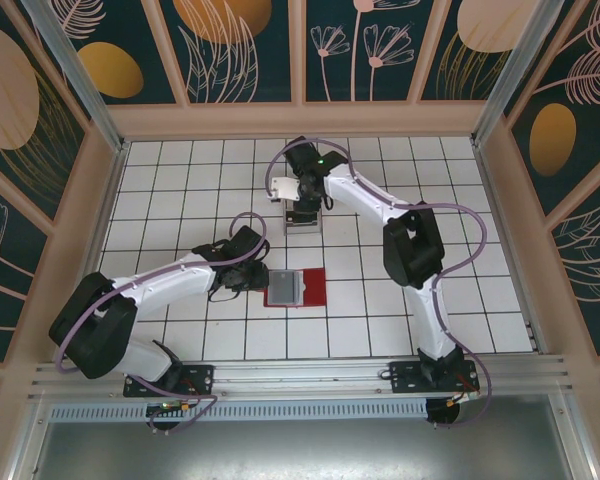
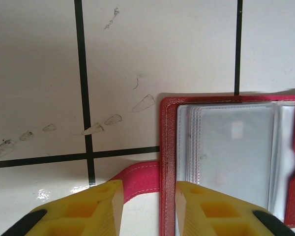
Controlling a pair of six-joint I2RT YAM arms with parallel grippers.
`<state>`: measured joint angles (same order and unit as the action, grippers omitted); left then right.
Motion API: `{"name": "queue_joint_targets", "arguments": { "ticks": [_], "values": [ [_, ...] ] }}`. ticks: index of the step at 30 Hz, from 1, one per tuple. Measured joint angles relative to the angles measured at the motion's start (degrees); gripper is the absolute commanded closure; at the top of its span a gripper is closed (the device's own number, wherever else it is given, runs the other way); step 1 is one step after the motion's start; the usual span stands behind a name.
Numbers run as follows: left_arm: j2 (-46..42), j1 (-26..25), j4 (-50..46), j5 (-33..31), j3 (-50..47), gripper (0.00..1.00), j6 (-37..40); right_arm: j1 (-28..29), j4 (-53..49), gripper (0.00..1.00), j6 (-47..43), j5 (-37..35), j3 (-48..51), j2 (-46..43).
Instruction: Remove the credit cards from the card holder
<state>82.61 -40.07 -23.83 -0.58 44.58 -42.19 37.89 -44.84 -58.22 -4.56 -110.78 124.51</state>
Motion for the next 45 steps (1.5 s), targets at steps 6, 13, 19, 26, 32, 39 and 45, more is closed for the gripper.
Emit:
{"name": "queue_joint_targets", "arguments": {
  "ticks": [6, 13, 19, 26, 32, 39, 45],
  "values": [
    [-1.4, 0.0, 1.2, -0.2, -0.1, 0.71, 0.3, 0.0, 5.8, 0.69, 11.4, -0.1, 7.1, -5.3],
    [-2.8, 1.0, 4.3, 0.8, -0.5, 0.72, 1.0, 0.6, 15.1, 0.72, 31.9, 1.5, 22.9, -16.5],
    [-2.1, 3.8, 5.5, 3.3, -0.5, 0.72, 2.5, 2.4, 23.7, 0.71, 53.5, 2.9, 37.9, -27.6],
    [-2.1, 9.2, 6.3, 6.3, -0.5, 0.73, 5.5, 3.2, 26.4, 0.75, 78.9, 6.1, 45.4, -31.9],
    [-2.1, 14.0, 6.3, 8.1, -0.5, 0.73, 8.5, 7.3, 26.2, 0.75, 92.3, 10.0, 46.6, -31.6],
    [-2.1, 20.1, 4.4, 6.7, 0.5, 0.72, 12.7, 13.0, 26.4, 0.71, 100.0, 13.3, 46.0, -26.0],
    [-3.7, 21.0, 2.1, 1.0, 3.2, 0.72, 16.1, 16.1, 26.4, 0.7, 103.2, 15.0, 42.2, -19.8]
  ]
}}
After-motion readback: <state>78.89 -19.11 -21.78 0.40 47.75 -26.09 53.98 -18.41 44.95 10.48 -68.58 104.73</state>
